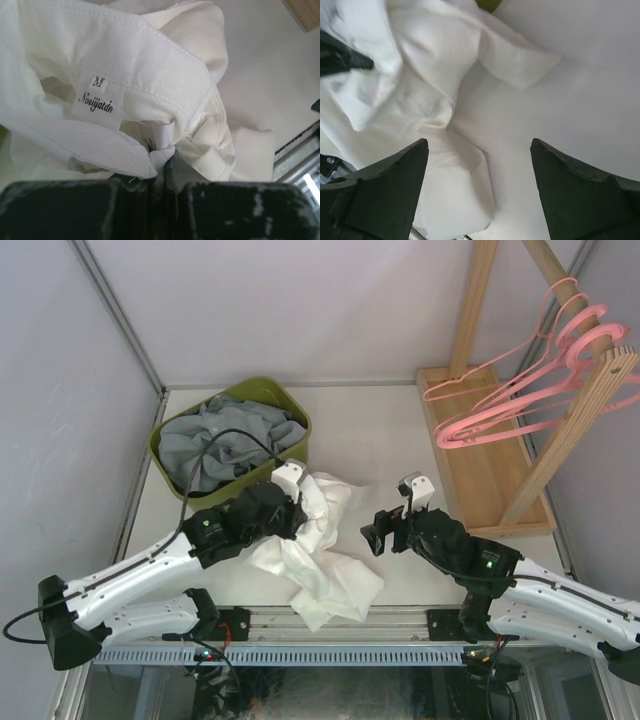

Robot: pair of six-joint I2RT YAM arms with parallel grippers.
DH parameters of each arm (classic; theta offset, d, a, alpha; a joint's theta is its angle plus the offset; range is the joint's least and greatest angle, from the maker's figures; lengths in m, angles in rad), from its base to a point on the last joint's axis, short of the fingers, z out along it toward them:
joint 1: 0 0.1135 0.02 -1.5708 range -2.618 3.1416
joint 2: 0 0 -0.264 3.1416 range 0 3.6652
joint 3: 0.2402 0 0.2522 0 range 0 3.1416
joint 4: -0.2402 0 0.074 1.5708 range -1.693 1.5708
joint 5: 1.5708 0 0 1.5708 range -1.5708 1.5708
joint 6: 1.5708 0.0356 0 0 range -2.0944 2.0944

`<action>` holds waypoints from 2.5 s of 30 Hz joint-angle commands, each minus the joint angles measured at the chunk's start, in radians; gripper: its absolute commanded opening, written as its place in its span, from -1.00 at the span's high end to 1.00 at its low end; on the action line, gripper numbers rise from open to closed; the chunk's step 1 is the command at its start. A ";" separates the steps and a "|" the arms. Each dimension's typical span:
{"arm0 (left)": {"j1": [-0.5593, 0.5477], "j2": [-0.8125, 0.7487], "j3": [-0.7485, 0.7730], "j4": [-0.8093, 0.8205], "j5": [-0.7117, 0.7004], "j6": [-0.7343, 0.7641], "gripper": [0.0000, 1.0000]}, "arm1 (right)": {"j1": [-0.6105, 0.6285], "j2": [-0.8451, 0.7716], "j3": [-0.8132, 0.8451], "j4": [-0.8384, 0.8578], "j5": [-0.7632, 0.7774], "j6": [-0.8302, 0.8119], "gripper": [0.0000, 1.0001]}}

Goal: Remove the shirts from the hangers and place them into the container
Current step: Pick up the shirt from the center of the board, then place the shirt in the bin.

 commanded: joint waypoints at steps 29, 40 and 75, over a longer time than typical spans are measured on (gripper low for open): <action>-0.284 0.680 -0.084 0.094 0.156 0.045 -0.62 | -0.059 -0.087 0.011 -0.058 0.141 0.102 -0.65; -0.337 0.697 -0.047 0.034 -0.079 -0.062 0.97 | -0.062 -0.119 0.010 -0.116 0.234 0.147 -0.65; 0.530 0.292 0.732 -0.012 -0.207 0.421 1.00 | -0.074 -0.156 -0.011 -0.106 0.239 0.174 -0.65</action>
